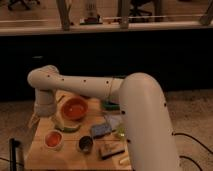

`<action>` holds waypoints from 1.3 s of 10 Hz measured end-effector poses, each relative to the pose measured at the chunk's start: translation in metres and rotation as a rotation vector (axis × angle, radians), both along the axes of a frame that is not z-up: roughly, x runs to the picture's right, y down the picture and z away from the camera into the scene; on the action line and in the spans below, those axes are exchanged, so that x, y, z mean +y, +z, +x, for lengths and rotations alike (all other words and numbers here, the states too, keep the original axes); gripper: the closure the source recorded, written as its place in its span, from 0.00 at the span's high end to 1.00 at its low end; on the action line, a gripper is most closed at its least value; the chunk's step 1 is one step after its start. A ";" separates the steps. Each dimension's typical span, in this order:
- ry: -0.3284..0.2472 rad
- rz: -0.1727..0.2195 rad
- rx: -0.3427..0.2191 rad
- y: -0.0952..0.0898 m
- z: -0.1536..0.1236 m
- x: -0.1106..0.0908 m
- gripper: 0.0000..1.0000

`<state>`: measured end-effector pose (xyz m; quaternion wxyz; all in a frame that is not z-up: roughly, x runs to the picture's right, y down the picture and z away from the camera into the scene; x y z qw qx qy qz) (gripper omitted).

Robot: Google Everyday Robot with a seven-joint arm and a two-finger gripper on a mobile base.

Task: Place apple in paper cup

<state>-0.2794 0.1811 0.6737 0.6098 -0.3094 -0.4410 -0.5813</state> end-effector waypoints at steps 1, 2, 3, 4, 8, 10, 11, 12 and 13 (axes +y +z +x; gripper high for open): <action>0.000 0.000 0.000 0.000 0.001 0.000 0.80; -0.001 0.001 0.000 0.000 0.001 -0.002 0.80; -0.002 0.001 -0.002 0.000 0.001 -0.002 0.80; -0.003 0.002 -0.004 -0.001 0.001 -0.002 0.80; -0.003 0.004 -0.009 -0.002 0.003 -0.004 0.80; -0.005 0.005 -0.011 -0.002 0.005 -0.003 0.80; -0.006 0.007 -0.014 -0.002 0.005 -0.003 0.80; -0.004 0.011 -0.020 -0.003 0.005 -0.003 0.80; 0.002 0.019 -0.033 -0.005 0.007 -0.004 0.80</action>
